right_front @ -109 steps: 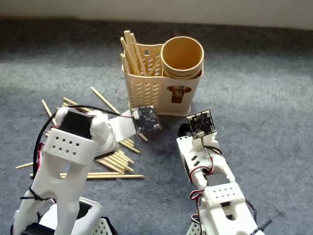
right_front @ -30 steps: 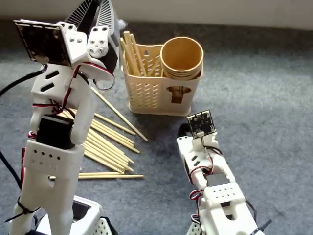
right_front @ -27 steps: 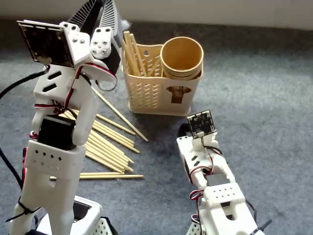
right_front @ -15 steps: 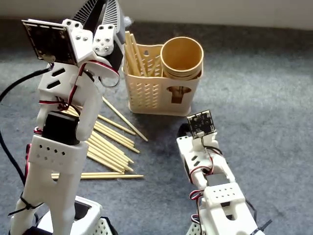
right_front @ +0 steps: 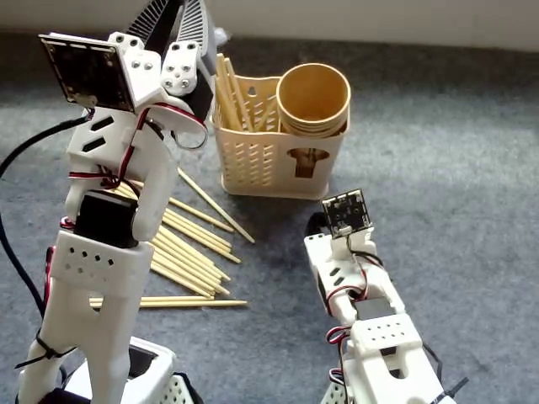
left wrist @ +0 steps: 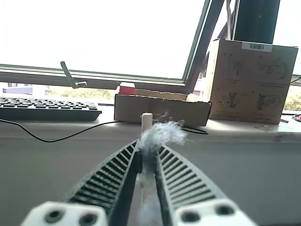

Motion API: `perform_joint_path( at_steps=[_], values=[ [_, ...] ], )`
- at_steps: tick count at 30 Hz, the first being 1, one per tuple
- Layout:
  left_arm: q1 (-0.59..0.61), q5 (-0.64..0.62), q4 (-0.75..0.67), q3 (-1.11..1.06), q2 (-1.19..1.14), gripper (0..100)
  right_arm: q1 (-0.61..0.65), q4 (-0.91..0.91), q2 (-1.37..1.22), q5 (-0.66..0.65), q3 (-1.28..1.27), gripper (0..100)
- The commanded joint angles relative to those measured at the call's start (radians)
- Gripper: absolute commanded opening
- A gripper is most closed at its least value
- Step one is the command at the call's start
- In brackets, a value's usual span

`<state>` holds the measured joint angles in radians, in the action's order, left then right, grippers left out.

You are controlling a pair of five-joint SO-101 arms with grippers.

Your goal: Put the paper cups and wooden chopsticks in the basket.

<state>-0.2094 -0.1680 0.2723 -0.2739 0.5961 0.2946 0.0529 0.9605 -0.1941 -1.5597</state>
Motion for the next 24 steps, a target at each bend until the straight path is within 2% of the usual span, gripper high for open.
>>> perform_joint_path(
  at_steps=[1,12,17,21,24],
  values=[
    [-0.013,-0.003,-0.003,0.058,0.012,1,0.01,0.001,0.018,-0.012,0.012,2.3],
    [-0.019,-0.003,0.126,0.168,0.038,1,0.01,0.001,0.016,-0.012,0.013,2.3],
    [-0.013,-0.002,0.121,0.17,0.031,1,0.01,0.001,0.016,-0.012,0.013,2.3],
    [-0.013,0.046,0.117,0.168,0.03,1,0.01,0.001,0.016,-0.012,0.013,2.3],
    [-0.013,0.054,0.054,0.166,0.028,1,0.01,0.001,0.016,-0.012,0.013,2.3]
  ],
)
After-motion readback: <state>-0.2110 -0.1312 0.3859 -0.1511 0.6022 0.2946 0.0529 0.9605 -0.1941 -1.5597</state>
